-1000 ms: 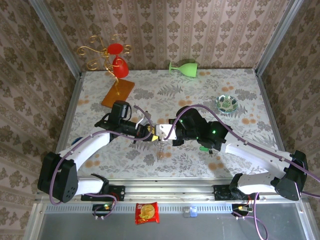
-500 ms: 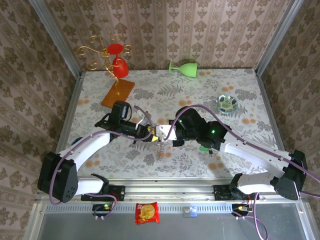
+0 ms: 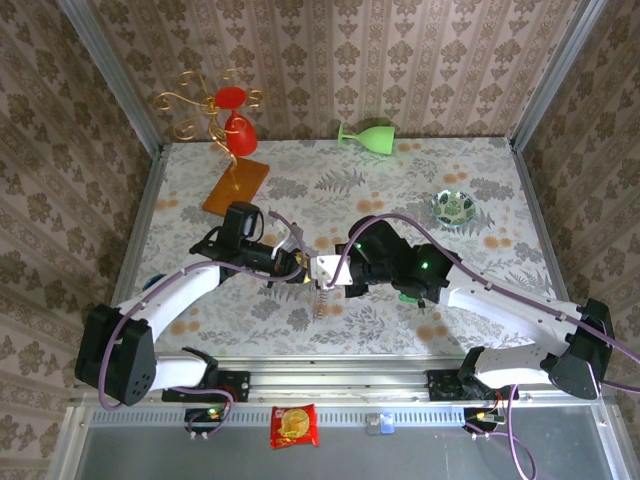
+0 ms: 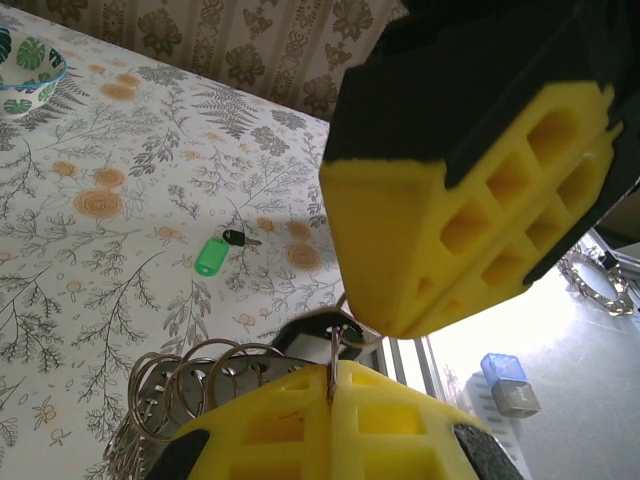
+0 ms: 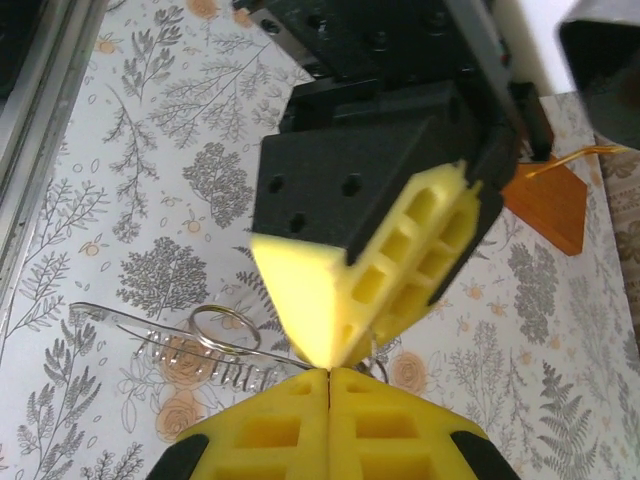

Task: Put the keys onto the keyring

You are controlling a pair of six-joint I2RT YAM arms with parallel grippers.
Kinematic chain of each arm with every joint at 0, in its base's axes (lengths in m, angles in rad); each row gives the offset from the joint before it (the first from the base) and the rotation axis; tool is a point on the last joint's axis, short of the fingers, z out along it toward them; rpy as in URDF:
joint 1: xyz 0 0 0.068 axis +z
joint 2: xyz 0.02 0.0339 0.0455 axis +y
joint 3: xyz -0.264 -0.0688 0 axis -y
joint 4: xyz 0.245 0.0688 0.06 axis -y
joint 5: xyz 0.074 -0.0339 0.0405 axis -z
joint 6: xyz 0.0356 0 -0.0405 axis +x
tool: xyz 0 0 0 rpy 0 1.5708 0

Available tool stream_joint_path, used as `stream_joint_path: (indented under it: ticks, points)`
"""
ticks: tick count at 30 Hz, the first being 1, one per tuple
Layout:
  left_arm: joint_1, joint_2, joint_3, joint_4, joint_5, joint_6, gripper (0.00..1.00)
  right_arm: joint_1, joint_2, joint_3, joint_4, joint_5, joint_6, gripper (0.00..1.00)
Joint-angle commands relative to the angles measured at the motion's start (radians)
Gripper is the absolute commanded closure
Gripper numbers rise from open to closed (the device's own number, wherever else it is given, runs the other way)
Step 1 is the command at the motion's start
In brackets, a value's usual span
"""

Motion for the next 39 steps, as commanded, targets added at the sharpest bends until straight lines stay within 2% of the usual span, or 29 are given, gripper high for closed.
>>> stream_joint_path:
  ticks: [1, 13, 16, 21, 22, 23, 26, 28, 31, 35, 39]
  points:
    - [0.007, 0.005, 0.044, 0.016, -0.034, 0.006, 1.00, 0.026, 0.006, 0.011, -0.079, -0.042, -0.027, 1.00]
    - [0.011, -0.005, 0.032, 0.036, -0.030, 0.001, 1.00, 0.028, 0.020, 0.021, -0.086, -0.041, -0.013, 1.00]
    - [0.011, -0.012, 0.007, 0.127, -0.031, -0.059, 1.00, 0.028, 0.019, 0.016, -0.079, -0.032, -0.007, 1.00]
    - [0.010, -0.035, -0.073, 0.372, -0.037, -0.198, 1.00, 0.026, 0.014, -0.003, -0.035, -0.028, 0.020, 1.00]
    - [0.010, -0.037, -0.080, 0.398, -0.037, -0.214, 1.00, 0.025, 0.011, -0.008, -0.021, -0.025, 0.028, 0.98]
    - [0.009, -0.037, -0.086, 0.409, -0.036, -0.221, 1.00, 0.020, 0.004, -0.012, -0.011, -0.027, 0.038, 0.93]
    - [0.005, -0.044, -0.100, 0.424, -0.037, -0.206, 1.00, -0.016, -0.038, -0.024, 0.029, -0.055, 0.087, 0.66]
    - [0.004, -0.059, -0.116, 0.432, -0.048, -0.171, 1.00, -0.059, -0.082, -0.034, 0.045, -0.094, 0.135, 0.54]
    - [0.000, -0.084, -0.141, 0.453, -0.071, -0.104, 1.00, -0.144, -0.131, -0.040, 0.042, -0.191, 0.232, 0.51]
    - [-0.002, -0.120, -0.202, 0.592, -0.106, -0.061, 1.00, -0.267, -0.140, -0.056, 0.048, -0.359, 0.395, 0.51]
    - [-0.004, -0.130, -0.237, 0.709, -0.128, -0.038, 1.00, -0.282, -0.112, -0.083, 0.122, -0.488, 0.482, 0.53]
